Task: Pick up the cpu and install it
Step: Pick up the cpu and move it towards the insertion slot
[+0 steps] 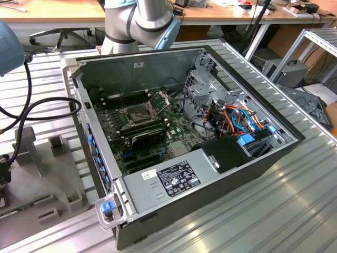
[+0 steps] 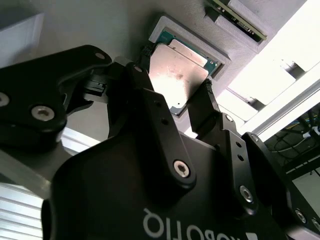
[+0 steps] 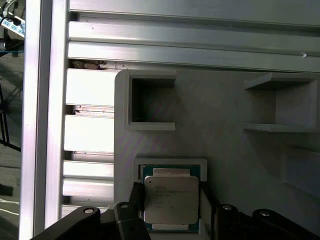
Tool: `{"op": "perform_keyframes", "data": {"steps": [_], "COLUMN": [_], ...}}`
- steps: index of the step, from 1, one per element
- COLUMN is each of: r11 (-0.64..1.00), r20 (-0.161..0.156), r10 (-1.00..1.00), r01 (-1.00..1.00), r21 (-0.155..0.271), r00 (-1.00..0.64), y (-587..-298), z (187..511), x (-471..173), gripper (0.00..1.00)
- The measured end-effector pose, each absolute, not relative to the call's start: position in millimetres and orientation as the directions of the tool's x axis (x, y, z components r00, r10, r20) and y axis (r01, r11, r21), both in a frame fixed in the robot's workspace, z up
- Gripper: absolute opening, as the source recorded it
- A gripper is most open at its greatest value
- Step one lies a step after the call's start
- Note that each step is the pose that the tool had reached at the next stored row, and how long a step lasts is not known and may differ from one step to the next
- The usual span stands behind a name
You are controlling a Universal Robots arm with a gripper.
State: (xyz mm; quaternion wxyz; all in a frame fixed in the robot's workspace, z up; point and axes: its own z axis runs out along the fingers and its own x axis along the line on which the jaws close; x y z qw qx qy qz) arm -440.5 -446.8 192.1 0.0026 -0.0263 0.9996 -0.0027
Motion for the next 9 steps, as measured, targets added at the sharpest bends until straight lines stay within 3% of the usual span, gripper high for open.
{"op": "perform_keyframes", "data": {"steps": [9], "r11": [0.999], "r20": [-0.005], "r10": [-0.053], "r01": [-0.053], "r21": [-0.006], "r00": [-0.999], "y": [-446.8], "z": [195.5], "x": [-440.5], "gripper": [0.55]}}
